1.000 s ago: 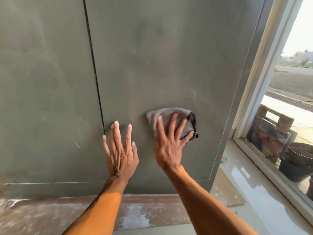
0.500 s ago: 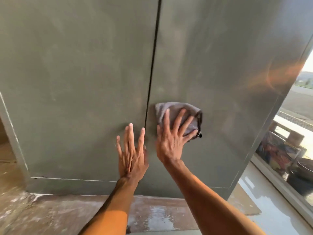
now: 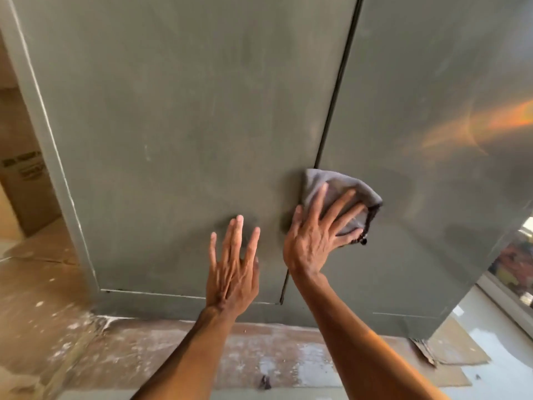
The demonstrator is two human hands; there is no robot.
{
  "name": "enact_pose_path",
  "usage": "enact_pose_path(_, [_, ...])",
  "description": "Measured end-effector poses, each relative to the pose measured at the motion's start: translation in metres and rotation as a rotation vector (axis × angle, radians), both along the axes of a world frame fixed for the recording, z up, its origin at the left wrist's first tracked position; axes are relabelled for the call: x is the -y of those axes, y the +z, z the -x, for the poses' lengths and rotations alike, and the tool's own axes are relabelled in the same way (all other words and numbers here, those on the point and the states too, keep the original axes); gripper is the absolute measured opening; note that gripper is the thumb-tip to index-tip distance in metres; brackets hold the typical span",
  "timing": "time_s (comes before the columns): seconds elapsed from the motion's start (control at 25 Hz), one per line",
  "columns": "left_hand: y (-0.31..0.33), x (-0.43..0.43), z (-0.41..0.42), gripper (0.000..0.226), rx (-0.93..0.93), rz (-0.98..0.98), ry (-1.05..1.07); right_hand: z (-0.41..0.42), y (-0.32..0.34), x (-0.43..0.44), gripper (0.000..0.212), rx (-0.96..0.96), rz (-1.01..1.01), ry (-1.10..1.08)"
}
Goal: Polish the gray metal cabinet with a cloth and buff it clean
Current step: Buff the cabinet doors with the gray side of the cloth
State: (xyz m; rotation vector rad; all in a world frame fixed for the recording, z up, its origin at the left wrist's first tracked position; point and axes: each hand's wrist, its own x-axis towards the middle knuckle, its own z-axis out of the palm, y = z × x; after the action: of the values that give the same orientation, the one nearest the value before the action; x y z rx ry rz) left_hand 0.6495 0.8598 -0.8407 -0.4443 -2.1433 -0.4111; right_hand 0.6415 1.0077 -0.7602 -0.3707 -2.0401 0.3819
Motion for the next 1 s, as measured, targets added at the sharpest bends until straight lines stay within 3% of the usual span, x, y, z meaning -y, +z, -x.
enact_pose_path(0.08, [-0.006, 0.016, 0.007, 0.058, -0.03, 0.044, 0.014, -0.001, -0.038, 0.016, 0.068, 0.091, -0.407, 0.154])
enact_pose_path(0.16, [-0.013, 0.026, 0.011, 0.045, -0.058, 0.089, -0.023, -0.009, -0.086, 0.016, 0.079, 0.149, -0.627, 0.238])
enact_pose_path(0.28, [-0.017, 0.035, 0.014, 0.049, -0.115, 0.181, -0.082, -0.011, -0.103, 0.007, 0.089, 0.126, -0.487, 0.162])
enact_pose_path(0.4, [-0.013, 0.047, 0.026, 0.065, -0.186, 0.189, -0.095, 0.003, -0.055, 0.034, 0.068, -0.027, -0.181, 0.066])
enact_pose_path(0.48, [-0.012, 0.06, 0.038, 0.062, -0.227, 0.202, -0.107, 0.025, -0.015, 0.072, 0.063, -0.107, -0.018, 0.07])
enact_pose_path(0.6, [-0.015, 0.091, 0.048, 0.053, -0.235, 0.056, -0.017, 0.035, -0.011, 0.125, 0.068, -0.047, -0.301, 0.17])
enact_pose_path(0.72, [-0.018, 0.136, 0.05, 0.048, -0.251, 0.039, -0.079, 0.023, -0.07, 0.133, 0.083, 0.086, -0.562, 0.194])
enact_pose_path(0.84, [-0.008, 0.17, 0.057, 0.061, -0.234, 0.122, -0.1, 0.018, -0.075, 0.115, 0.08, 0.077, -0.33, 0.033])
enact_pose_path(1.0, [0.002, 0.18, 0.063, 0.065, -0.224, 0.053, -0.107, 0.033, -0.005, 0.143, 0.07, -0.082, 0.151, -0.095])
